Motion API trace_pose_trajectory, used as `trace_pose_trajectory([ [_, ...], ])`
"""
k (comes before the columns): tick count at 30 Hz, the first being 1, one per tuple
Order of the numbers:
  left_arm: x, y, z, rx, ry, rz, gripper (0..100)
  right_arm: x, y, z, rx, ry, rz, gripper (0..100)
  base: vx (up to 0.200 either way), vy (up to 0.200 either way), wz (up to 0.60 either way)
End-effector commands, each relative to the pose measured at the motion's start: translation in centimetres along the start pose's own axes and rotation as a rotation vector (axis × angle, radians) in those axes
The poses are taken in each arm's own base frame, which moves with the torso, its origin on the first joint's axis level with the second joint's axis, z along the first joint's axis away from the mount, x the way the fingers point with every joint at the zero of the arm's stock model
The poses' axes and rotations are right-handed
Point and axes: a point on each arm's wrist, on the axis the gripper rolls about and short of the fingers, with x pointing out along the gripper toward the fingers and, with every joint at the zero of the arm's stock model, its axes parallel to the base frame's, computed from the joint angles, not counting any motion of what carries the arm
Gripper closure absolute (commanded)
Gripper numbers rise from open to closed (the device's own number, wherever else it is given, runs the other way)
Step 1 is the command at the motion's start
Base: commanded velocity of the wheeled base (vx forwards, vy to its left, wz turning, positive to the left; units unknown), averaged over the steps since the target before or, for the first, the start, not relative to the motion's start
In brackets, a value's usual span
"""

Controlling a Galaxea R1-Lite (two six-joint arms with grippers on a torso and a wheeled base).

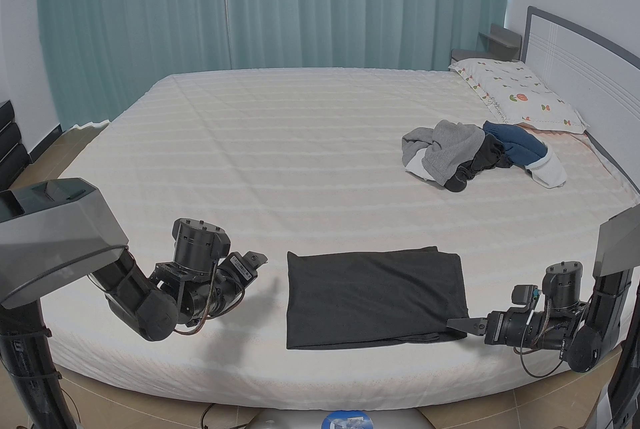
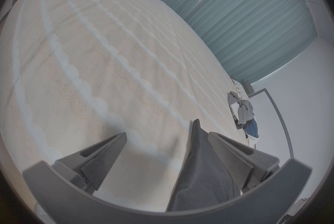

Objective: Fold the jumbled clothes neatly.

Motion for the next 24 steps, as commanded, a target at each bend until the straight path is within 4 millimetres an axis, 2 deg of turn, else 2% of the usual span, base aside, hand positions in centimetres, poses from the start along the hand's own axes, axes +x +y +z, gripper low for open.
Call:
trace_pose_trajectory([
  [1,0.1,0.0,0.0,-0.001,0.001,0.002,0,-0.1,0.0,-0.2,0.003,0.002,0.007,100,0.000,0.000,0.00],
  [13,0.0,0.0,-0.1,0.001,0.002,0.001,0,-1.9,-0.5,-0.8,0.018,-0.018,-0.016,100,0.000,0.000,0.00],
  [20,0.0,-0.1,-0.3,0.005,0.008,-0.003,0,-1.2,-0.6,-1.3,0.012,0.007,-0.008,100,0.000,0.000,0.00],
  [21,0.0,-0.1,-0.2,0.005,0.007,-0.004,0,-1.2,-0.6,-1.3,0.010,0.008,-0.007,0,0.000,0.000,0.00],
  [24,0.2,-0.8,-0.2,0.013,0.003,-0.029,0,-1.4,-0.3,-0.4,0.007,-0.035,0.011,0,0.000,0.000,0.00],
])
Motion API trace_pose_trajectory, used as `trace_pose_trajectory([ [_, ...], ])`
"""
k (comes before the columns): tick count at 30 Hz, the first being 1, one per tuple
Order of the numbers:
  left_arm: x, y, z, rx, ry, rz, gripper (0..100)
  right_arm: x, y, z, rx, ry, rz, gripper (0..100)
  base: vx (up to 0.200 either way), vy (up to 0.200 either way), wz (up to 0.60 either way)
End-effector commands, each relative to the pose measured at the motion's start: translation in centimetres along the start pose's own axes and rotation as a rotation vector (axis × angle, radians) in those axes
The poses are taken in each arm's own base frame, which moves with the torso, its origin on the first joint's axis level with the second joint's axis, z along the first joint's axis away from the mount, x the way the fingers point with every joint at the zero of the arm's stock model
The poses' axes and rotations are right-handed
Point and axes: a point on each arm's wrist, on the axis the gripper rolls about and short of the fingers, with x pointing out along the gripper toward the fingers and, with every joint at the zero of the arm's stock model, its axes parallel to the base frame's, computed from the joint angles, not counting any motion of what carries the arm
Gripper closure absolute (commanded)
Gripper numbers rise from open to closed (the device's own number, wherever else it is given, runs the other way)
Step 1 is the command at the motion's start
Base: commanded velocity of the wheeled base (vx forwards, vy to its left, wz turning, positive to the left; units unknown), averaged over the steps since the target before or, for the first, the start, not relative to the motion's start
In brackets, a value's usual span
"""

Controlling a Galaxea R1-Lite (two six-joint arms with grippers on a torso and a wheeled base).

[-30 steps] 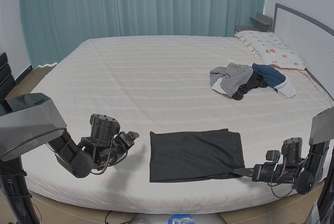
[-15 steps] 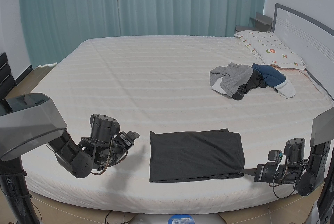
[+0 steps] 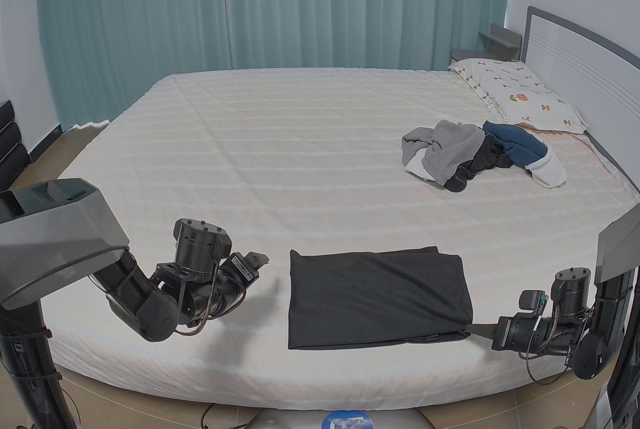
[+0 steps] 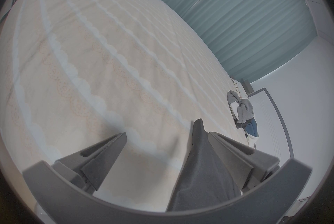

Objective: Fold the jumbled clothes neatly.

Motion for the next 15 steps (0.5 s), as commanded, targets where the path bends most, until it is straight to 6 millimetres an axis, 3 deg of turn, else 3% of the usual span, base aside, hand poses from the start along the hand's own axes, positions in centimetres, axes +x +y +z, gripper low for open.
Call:
trace_pose_trajectory([
  [1,0.2,-1.0,0.3,0.006,-0.002,-0.038,0,-0.1,0.1,0.4,-0.003,-0.026,0.011,0,0.000,0.000,0.00],
  [2,0.3,-1.3,0.5,0.005,0.004,-0.059,0,0.0,0.0,1.7,0.001,-0.085,0.020,0,0.000,0.000,0.00],
  [6,1.1,-3.1,1.3,0.032,0.066,-0.169,0,0.8,-0.6,3.4,0.052,-0.150,0.020,0,0.000,0.000,0.00],
  [15,5.7,-3.9,-0.9,0.149,0.116,-0.179,0,3.5,-1.9,4.3,0.080,-0.167,0.018,0,0.000,0.000,0.00],
])
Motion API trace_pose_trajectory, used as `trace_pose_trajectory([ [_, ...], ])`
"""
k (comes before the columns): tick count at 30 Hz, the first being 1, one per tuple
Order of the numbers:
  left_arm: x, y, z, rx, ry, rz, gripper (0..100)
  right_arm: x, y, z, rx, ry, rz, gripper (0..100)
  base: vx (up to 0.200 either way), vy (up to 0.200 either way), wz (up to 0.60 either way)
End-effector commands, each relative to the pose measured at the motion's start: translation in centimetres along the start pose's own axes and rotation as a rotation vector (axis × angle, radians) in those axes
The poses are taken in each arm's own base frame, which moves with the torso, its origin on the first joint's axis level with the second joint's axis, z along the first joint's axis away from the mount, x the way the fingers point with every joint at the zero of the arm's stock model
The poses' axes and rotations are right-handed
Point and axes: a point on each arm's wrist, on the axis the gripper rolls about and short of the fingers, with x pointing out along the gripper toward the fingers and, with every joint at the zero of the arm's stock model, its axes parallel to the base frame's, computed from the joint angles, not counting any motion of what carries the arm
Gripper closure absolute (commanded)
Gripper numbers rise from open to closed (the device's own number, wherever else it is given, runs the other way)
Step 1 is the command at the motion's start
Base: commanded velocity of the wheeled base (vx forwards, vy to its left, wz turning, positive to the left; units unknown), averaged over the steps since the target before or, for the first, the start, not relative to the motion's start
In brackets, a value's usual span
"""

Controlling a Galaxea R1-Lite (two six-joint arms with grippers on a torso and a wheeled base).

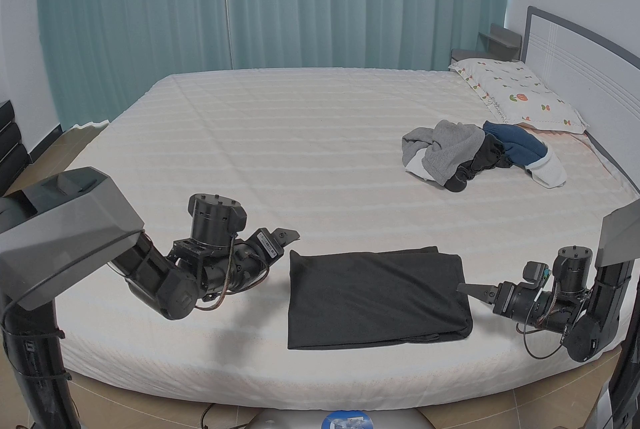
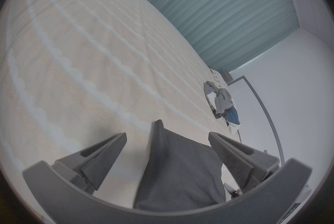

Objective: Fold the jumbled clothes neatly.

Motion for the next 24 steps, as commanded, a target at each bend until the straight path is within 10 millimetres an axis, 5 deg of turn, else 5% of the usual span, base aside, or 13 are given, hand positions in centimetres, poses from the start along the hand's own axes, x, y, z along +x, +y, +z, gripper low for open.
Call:
trace_pose_trajectory([
  [1,3.3,0.4,-1.4,0.030,0.042,0.024,0,1.8,-1.1,0.1,0.022,0.001,-0.005,0,0.000,0.000,0.00],
  [8,5.4,0.2,-1.2,0.025,0.023,0.066,0,3.7,-1.3,0.7,0.047,-0.046,-0.013,0,0.000,0.000,0.00],
  [9,5.5,0.3,-1.3,0.025,0.022,0.072,100,3.9,-1.3,0.8,0.044,-0.050,-0.012,0,0.000,0.000,0.00],
  [24,5.3,0.7,-1.2,-0.027,-0.064,0.142,100,8.0,-1.5,2.2,0.120,-0.155,-0.034,0,0.000,0.000,0.00],
])
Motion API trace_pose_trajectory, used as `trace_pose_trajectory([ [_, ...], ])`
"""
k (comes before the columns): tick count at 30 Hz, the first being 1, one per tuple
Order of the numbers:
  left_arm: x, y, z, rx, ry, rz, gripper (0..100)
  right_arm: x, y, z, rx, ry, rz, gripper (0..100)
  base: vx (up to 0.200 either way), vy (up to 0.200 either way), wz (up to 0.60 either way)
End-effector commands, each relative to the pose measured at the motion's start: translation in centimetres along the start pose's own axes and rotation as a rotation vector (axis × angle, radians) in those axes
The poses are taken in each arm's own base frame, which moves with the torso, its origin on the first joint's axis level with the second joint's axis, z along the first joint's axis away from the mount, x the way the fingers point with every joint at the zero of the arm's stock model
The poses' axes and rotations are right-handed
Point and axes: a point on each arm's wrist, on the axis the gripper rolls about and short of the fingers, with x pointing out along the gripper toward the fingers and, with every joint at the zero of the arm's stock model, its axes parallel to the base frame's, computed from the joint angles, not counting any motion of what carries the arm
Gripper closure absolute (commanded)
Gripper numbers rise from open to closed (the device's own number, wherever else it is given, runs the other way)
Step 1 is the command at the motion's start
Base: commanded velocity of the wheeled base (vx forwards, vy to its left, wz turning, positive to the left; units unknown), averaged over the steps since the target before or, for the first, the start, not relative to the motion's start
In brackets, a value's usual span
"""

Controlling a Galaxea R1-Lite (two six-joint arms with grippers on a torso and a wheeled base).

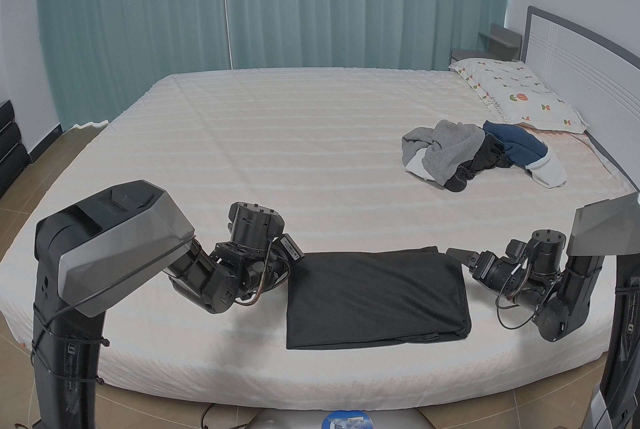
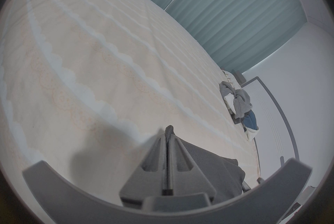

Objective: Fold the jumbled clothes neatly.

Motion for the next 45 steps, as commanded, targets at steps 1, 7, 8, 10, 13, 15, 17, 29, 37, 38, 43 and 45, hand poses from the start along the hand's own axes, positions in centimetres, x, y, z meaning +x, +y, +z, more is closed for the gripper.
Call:
trace_pose_trajectory([
  [1,-0.1,0.1,-0.1,-0.002,0.000,0.010,100,1.5,-0.1,-0.5,0.011,0.014,-0.003,0,0.000,0.000,0.00],
  [7,0.0,0.1,-0.1,0.000,0.001,0.009,100,2.7,-0.1,-0.5,0.020,0.032,-0.008,0,0.000,0.000,0.00],
  [8,0.0,0.1,-0.1,0.001,0.002,0.010,100,2.9,-0.1,-0.5,0.022,0.029,-0.009,0,0.000,0.000,0.00],
  [10,0.0,0.2,-0.2,0.001,0.003,0.012,100,3.1,-0.2,-0.2,0.021,0.014,-0.010,100,0.000,0.000,0.00],
  [13,0.0,0.2,-0.2,0.001,0.003,0.013,100,3.1,-0.1,0.1,0.021,0.003,-0.006,100,0.000,0.000,0.00],
  [15,-0.1,0.2,-0.2,0.001,0.004,0.014,100,3.1,0.0,0.2,0.020,0.001,-0.006,100,0.000,0.000,0.00],
  [17,-0.1,0.3,-0.2,0.001,0.004,0.016,100,3.1,0.0,0.2,0.019,-0.006,-0.006,100,0.000,0.000,0.00],
  [29,-0.2,0.6,-0.3,0.006,0.006,0.024,100,4.0,0.3,0.9,0.008,-0.059,-0.008,100,0.000,0.000,0.00],
  [37,-0.2,0.6,-0.4,0.007,0.007,0.023,100,4.9,-0.1,0.8,0.007,-0.063,-0.005,100,0.000,0.000,0.00],
  [38,-0.2,0.6,-0.4,0.007,0.008,0.025,100,4.9,0.0,0.8,0.007,-0.060,-0.006,100,0.000,0.000,0.00],
  [43,-0.3,0.5,-0.4,0.007,0.000,0.029,100,5.1,-0.4,0.4,0.010,-0.052,-0.015,100,0.000,0.000,0.00],
  [45,-0.3,0.6,-0.4,0.007,-0.006,0.034,100,5.1,-0.5,0.3,0.011,-0.049,-0.017,100,0.000,0.000,0.00],
])
